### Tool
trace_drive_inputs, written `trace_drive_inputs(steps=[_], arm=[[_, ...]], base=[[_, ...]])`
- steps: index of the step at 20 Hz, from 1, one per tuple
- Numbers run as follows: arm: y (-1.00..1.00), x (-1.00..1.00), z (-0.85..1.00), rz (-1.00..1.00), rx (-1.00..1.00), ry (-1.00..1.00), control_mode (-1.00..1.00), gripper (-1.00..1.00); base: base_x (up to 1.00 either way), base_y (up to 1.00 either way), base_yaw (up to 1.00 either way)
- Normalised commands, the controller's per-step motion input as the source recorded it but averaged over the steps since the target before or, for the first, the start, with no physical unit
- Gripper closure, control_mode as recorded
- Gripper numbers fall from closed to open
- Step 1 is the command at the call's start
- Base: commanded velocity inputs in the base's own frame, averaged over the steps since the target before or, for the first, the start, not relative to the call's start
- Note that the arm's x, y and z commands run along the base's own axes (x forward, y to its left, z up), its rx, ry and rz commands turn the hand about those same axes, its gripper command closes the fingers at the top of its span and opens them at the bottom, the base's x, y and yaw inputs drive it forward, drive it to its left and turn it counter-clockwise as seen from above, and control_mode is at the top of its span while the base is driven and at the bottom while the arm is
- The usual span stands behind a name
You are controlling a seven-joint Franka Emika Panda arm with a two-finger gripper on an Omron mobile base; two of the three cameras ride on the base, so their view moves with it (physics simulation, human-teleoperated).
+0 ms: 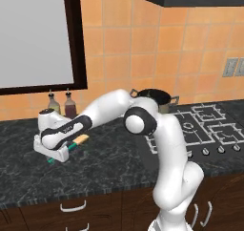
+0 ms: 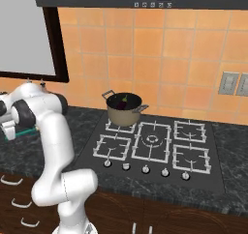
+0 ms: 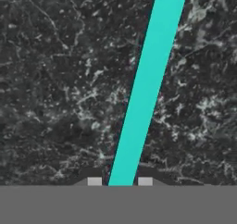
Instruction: Put the eggplant and bell pepper in the pot. Retrieve the spatula and lightly stir the vegetables in the pot.
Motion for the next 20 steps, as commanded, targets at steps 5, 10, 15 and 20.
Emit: trace_drive_inputs(steps=[5,10,15,20], arm=[[-0.2,-0.33,0.54,0.0,0.0,-0.07,-1.0,1.0],[-0.29,-0.07,0.18,0.01,0.03,0.01,-1.0,1.0],[-0.56,-0.36,0.17,0.03,0.14,-0.06,-1.0,1.0],[-0.84,-0.71,0.66,0.02,0.17,-0.1,-1.0,1.0]], base=[[0.0,0.0,0.0],[0.0,0.0,0.0],[0.0,0.0,0.0],[0.0,0.0,0.0]])
